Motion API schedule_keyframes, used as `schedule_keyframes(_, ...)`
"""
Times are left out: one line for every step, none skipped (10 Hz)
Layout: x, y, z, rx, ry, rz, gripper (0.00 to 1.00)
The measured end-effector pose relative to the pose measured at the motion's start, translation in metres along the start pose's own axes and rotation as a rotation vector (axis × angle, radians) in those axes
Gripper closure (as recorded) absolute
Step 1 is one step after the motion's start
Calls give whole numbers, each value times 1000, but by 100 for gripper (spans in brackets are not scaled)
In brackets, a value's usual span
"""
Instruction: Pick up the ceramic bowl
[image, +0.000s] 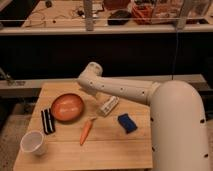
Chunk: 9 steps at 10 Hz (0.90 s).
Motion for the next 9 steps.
schedule_keyframes(-1, -2, 3, -1, -3, -9, 20)
schedule_keyframes(-2, -5, 6, -1, -6, -20, 20)
schedule_keyframes(-4, -8, 10, 0, -12, -36, 20)
schedule_keyframes(-6, -9, 13, -1, -17, -49, 20)
schedule_keyframes(-8, -10, 16, -3, -23, -62, 20)
schedule_keyframes(-10, -12, 20, -3, -28, -75, 20)
schedule_keyframes(-14, -15, 23, -3, -35, -87, 20)
schedule_keyframes(-16, -16, 27, -3, -44, -92, 20)
schedule_keyframes(-17, -16, 30, -4, -49, -97, 20)
